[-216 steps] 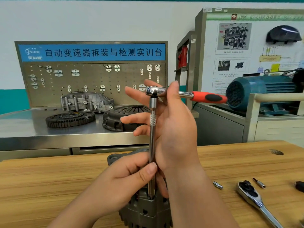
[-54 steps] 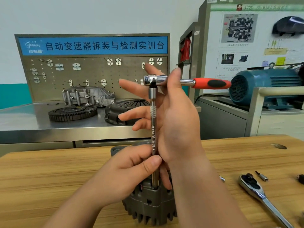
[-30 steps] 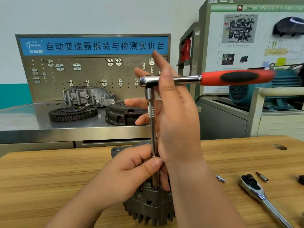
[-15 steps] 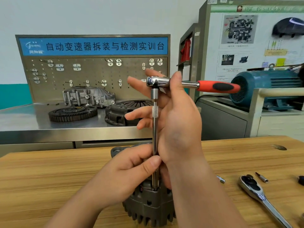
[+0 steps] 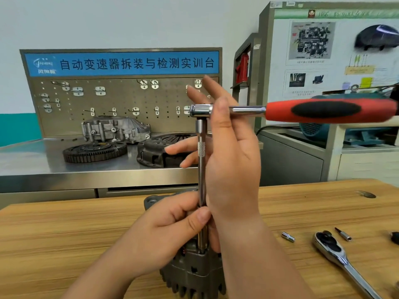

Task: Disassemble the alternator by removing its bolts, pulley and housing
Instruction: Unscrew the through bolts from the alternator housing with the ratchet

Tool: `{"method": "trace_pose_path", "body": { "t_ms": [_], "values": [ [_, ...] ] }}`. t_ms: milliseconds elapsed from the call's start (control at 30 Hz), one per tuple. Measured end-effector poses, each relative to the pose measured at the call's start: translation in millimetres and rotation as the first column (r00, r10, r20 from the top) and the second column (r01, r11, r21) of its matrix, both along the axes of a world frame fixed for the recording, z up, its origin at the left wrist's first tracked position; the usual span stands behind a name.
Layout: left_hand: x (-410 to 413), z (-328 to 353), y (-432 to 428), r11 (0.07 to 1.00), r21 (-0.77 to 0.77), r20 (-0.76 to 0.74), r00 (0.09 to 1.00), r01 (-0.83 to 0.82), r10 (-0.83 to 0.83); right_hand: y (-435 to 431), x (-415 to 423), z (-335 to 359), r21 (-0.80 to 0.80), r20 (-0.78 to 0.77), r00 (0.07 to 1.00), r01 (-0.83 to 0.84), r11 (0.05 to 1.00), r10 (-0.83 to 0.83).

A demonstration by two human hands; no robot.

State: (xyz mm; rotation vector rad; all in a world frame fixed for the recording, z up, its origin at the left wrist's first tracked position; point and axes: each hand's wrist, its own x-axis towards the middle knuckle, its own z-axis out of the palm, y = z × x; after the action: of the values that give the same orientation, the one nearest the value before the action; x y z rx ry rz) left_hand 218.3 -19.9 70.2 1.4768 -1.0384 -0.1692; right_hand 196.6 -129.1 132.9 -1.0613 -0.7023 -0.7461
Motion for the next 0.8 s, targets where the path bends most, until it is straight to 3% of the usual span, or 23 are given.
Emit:
{"method": "trace_pose_path", "body": {
  "t_ms": [167, 300, 367, 433, 600, 800],
  "values": [
    [0.3, 0.8, 1.8, 0.999, -0.012, -0.042, 0.999, 0.03, -0.03, -1.1, 1.9, 0.1, 0.03, -0.11, 0.986, -0.122, 0.992, 0.125],
    [0.8, 1.1, 0.4, 0.999, 0.028, 0.019, 1.0, -0.017, 0.017, 0.4, -0.5, 1.6, -0.028, 0.056, 0.989, 0.139, 0.99, -0.137],
    [0.5, 0.9, -0.3, 1.0, 0.023, 0.005, 1.0, -0.021, 0.021, 1.8, -1.5, 1.9, -0.043, 0.177, 0.965, 0.206, 0.978, -0.195],
    [-0.2, 0.8, -1.2, 1.0, 0.019, -0.002, 1.0, -0.018, 0.018, 2.7, -1.8, 2.1, -0.062, 0.203, 0.956, 0.228, 0.972, -0.211],
    [0.8, 0.3, -0.2, 1.0, 0.004, -0.005, 1.0, 0.002, -0.002, 2.4, -1.9, 2.3, -0.032, 0.03, 1.0, -0.001, 0.999, 0.002],
    [0.7, 0.8, 0.6, 0.998, -0.004, -0.037, 0.998, 0.056, -0.056, -3.3, 2.0, 1.3, 0.05, -0.111, 0.976, -0.183, 0.982, 0.187]
  ]
}}
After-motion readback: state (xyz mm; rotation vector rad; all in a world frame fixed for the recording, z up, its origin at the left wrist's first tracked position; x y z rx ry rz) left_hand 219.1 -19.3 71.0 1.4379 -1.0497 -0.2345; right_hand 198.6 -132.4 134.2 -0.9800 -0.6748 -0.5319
